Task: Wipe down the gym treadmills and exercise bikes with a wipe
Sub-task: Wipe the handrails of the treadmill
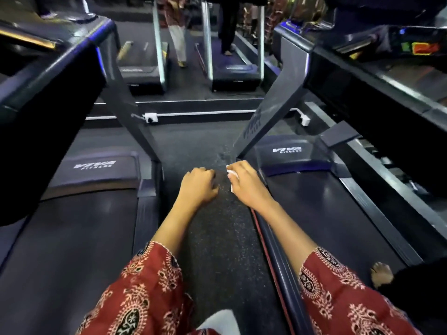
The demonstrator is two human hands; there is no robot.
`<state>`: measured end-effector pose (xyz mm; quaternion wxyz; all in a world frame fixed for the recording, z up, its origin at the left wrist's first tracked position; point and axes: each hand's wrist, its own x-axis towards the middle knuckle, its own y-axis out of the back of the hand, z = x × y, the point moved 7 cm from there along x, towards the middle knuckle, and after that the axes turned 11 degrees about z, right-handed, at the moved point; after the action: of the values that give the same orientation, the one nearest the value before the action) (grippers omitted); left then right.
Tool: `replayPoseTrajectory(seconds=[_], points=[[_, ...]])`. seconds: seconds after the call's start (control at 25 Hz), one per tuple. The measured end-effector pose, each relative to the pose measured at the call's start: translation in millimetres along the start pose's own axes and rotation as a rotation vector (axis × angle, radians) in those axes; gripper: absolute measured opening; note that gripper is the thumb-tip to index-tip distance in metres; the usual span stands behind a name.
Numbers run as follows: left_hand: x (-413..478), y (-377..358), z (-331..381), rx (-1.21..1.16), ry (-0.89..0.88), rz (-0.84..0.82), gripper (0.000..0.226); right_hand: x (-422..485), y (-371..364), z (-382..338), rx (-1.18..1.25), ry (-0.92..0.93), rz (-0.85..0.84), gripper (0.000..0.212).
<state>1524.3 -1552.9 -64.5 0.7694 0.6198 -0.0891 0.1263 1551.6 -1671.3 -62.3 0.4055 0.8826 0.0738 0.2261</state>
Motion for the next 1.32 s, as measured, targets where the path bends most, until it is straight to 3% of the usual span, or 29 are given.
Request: replayPoseTrajectory(seconds=[0.48, 0.68, 0.96, 1.32], points=[[176.3, 14.2, -90.2, 0.07, 0.19, 0.179, 0.031, 216.1, -66.6, -18.4, 0.103, 0.185, -0.098, 0.031], [258.7, 27.9, -130.1, 0.134, 0.204, 0.241, 0.033, 316.4, -86.3, -25.5, 0.213, 0.245, -0.011, 0.028], [327.2, 31.5, -194.2, 0.212, 0.326, 0.314, 0.032, 419.0, -140.9, -50.0, 0.402, 0.372, -0.017, 0.024], [359.7, 100.3, -227.2, 0.364, 0.409, 0.671, 0.032, 505.3, -170.7, -132.2, 0.778, 0.686, 0.012, 0.025]])
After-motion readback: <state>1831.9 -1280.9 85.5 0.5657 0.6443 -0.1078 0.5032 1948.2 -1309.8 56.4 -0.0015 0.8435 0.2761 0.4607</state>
